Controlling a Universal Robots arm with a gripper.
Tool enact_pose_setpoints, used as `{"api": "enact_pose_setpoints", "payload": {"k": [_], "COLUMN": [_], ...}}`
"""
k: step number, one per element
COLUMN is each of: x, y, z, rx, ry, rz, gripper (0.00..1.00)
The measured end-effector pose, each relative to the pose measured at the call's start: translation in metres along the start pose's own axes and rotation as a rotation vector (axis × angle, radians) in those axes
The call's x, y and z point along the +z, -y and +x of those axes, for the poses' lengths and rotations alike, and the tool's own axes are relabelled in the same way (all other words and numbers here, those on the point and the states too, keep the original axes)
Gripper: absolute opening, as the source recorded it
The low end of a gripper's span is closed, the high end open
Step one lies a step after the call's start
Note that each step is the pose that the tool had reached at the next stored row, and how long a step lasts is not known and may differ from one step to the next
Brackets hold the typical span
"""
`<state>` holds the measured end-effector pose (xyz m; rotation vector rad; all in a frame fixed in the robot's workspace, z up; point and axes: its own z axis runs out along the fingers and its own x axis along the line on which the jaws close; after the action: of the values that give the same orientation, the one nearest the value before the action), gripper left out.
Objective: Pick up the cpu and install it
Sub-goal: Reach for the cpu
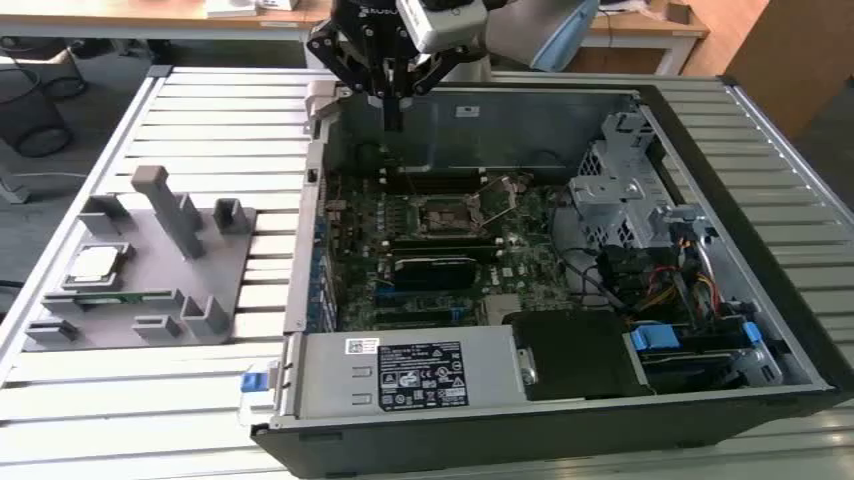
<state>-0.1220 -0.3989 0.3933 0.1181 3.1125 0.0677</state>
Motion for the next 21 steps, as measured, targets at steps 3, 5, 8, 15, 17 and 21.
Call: {"api": "enact_pose_setpoints", "payload": {"k": [3,5,8,15,17,21], "x": [0.0000,0.0000,0.0000,-0.0001,-0.0001,0.0004], "y": [0.0000,0.0000,0.0001,-0.0009,-0.0026,-0.0116], "z": [0.0000,0.0001,0.0009,0.0085,0.0111,0.0149], "rx": [0.000,0.000,0.000,0.000,0.000,0.000], "ry": [0.0000,0.0000,0.0000,0.0000,0.0000,0.0000], "rz": [0.0000,0.0000,0.0000,0.0001,0.0000,0.0001], "gripper": [0.11,0.11,0.11,0.11,0.11,0.11]}}
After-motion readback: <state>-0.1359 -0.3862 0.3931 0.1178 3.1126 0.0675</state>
